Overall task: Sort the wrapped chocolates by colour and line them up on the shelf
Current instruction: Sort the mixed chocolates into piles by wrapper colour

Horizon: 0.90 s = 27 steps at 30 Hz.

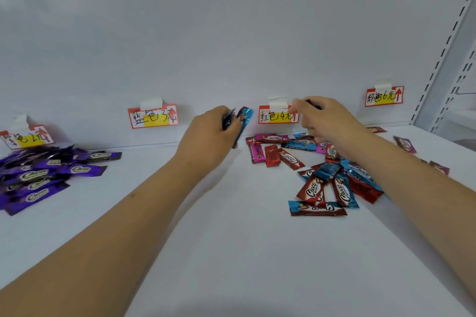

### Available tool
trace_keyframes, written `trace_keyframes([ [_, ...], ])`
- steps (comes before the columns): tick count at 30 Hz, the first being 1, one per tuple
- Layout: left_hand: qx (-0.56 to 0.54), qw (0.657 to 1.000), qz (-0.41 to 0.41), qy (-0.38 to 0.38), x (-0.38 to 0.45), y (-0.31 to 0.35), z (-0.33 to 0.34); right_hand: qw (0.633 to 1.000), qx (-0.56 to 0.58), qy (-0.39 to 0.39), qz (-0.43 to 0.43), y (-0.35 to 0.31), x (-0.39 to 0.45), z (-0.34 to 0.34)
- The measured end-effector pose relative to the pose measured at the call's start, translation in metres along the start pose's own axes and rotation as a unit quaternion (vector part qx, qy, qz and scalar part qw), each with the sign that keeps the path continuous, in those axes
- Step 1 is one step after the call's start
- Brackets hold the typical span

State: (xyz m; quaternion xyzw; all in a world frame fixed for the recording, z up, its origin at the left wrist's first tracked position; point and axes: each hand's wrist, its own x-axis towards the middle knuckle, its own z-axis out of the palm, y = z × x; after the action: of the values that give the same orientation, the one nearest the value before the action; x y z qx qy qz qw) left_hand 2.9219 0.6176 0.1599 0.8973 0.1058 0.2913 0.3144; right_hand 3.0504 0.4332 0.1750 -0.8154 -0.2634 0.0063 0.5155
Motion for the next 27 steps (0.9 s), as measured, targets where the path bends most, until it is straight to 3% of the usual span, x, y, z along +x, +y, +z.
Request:
trace_keyframes([
  [6, -0.037, 0.991, -0.124, 0.034, -0.014, -0.026, -0.042, 0.993, 0.056, -0.075, 0.071, -0.045, -0.018, 0.049],
  [10, 0.141, 0.982, -0.108, -0.061, -0.030, -0.043, -0.058, 0.979, 0.104, -0.119, 0.131, -0.075, -0.023, 0.096],
  [13, 0.159, 0.974, -0.103, -0.122, -0.046, -0.066, -0.075, 0.981, 0.060, -0.152, 0.101, -0.087, -0.024, 0.130],
  [15, 0.151, 0.976, -0.093, -0.124, -0.056, -0.083, -0.082, 0.983, 0.046, -0.163, 0.076, -0.084, -0.028, 0.149],
  [19, 0.091, 0.982, -0.110, -0.124, -0.058, -0.093, -0.085, 0.986, -0.121, -0.097, -0.067, -0.061, -0.033, 0.149],
  [22, 0.128, 0.972, -0.106, -0.164, -0.054, -0.085, -0.077, 0.981, -0.146, -0.116, -0.055, -0.049, -0.025, 0.132],
  [24, 0.169, 0.967, -0.098, -0.161, -0.051, -0.080, -0.066, 0.967, -0.194, -0.156, -0.053, -0.049, -0.024, 0.127],
  [27, 0.247, 0.955, -0.077, -0.145, -0.046, -0.074, -0.041, 0.968, -0.200, -0.142, -0.044, -0.047, -0.022, 0.128],
])
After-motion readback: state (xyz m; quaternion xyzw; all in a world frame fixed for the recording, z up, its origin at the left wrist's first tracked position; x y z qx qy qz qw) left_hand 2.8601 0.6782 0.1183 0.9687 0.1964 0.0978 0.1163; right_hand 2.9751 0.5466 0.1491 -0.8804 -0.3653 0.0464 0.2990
